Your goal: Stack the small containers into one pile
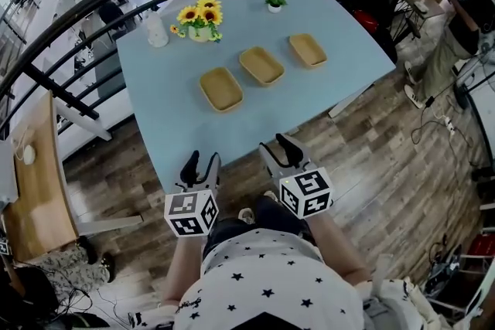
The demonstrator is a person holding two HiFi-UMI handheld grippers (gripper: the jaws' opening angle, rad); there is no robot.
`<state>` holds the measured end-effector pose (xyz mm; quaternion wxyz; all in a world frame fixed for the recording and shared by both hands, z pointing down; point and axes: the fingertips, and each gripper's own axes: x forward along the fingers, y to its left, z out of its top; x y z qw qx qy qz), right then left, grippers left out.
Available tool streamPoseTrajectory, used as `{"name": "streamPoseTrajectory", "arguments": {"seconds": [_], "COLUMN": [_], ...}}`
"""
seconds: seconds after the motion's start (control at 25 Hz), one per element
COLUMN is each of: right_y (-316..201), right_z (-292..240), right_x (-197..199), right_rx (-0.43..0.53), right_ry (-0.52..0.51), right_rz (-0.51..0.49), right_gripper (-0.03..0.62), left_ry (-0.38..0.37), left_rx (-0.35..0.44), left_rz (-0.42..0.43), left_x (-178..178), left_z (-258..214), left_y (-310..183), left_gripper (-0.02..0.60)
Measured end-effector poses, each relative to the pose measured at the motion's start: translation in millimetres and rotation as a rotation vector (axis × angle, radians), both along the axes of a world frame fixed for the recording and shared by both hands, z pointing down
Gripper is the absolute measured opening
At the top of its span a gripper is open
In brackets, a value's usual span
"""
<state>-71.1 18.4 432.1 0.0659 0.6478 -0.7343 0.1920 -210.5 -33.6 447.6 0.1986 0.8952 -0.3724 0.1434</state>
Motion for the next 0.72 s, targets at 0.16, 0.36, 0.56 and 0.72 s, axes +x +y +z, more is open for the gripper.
{"name": "streamPoseTrajectory", "arguments": {"seconds": [0.16,0.36,0.56,0.72], "right_y": [-17.5,-52.0,-96.8,-129.3], "right_z": [9.3,18.6,25.9,31.7], "right_x": [3.7,15.7,27.0,35.5], "right_rx": [-0.015,-0.024,-0.044,-0.060], "right_ry": [-0.006,0.001,0.022,0.024], "right_rz": [-0.012,-0.031,-0.065,-0.093], "right_gripper": [0.172,0.172,0.172,0.172], "left_ry": [0.013,0.024,0.034,0.027], "left_rx": [-0.011,-0.013,-0.034,-0.037], "left_rz": [-0.029,-0.046,-0.070,-0.095], "left_x": [1.7,9.4,19.2,28.3], "left_z": [6.0,14.7,23.5,25.3], "left_y": [-17.6,-44.5,-81.4,-108.1], "left_gripper": [0.195,0.195,0.195,0.195]}}
